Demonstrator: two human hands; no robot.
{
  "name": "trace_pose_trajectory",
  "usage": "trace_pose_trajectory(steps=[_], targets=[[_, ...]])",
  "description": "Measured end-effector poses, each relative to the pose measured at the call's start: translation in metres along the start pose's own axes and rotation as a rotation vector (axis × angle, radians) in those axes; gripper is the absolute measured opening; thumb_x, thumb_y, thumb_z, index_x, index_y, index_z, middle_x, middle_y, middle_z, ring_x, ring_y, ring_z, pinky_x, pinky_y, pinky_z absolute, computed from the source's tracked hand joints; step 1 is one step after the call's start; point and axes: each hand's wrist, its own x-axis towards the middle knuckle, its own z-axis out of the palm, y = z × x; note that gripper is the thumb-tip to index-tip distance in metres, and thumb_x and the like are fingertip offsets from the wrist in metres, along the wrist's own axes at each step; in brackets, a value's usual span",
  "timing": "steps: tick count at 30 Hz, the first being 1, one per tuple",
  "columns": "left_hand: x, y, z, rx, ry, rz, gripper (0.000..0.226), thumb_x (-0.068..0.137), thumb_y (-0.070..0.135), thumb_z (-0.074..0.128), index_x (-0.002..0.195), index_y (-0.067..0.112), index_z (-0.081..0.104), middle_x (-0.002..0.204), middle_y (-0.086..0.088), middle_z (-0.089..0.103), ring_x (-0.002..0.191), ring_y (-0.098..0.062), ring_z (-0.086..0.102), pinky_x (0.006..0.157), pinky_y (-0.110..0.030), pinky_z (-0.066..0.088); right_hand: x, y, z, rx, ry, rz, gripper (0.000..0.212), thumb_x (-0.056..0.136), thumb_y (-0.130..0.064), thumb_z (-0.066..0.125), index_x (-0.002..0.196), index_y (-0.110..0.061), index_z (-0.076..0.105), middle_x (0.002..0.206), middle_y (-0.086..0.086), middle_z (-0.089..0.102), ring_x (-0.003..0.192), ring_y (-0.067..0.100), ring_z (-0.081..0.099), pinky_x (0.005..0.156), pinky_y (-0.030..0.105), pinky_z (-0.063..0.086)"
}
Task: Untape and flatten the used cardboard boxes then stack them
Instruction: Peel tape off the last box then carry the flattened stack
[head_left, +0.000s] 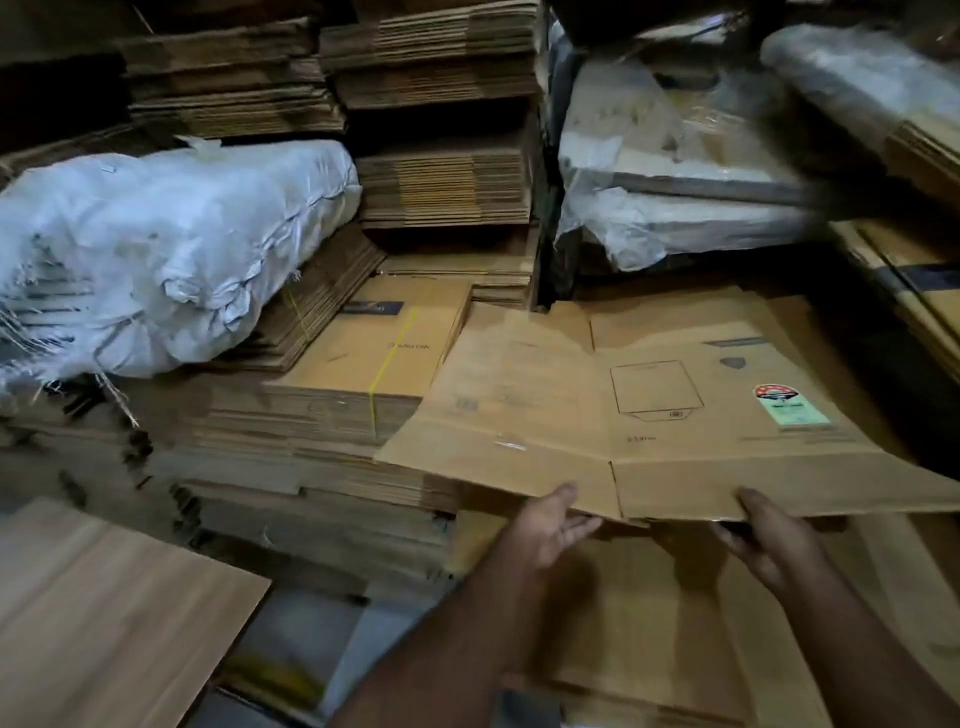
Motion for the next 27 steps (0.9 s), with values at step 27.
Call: trace_pose_trajectory(steps=[27], targets=[[0.056,-0.025,-0.018,-0.23,0.43,0.038,0.033,0.099,0.005,0.05,0.131,0.006,0.044,0.118,-0.019,0.058,0.104,-0.036,0.06,0.061,-0.046,0.058,0.05,0.033,-0.025,0.085,-0.22,0.227,0.021,0.105,-0.014,0.042,0.106,0.003,0.055,0.094,0.015,0.067,0.062,0.015,0.072,0.05,0.027,0.057]])
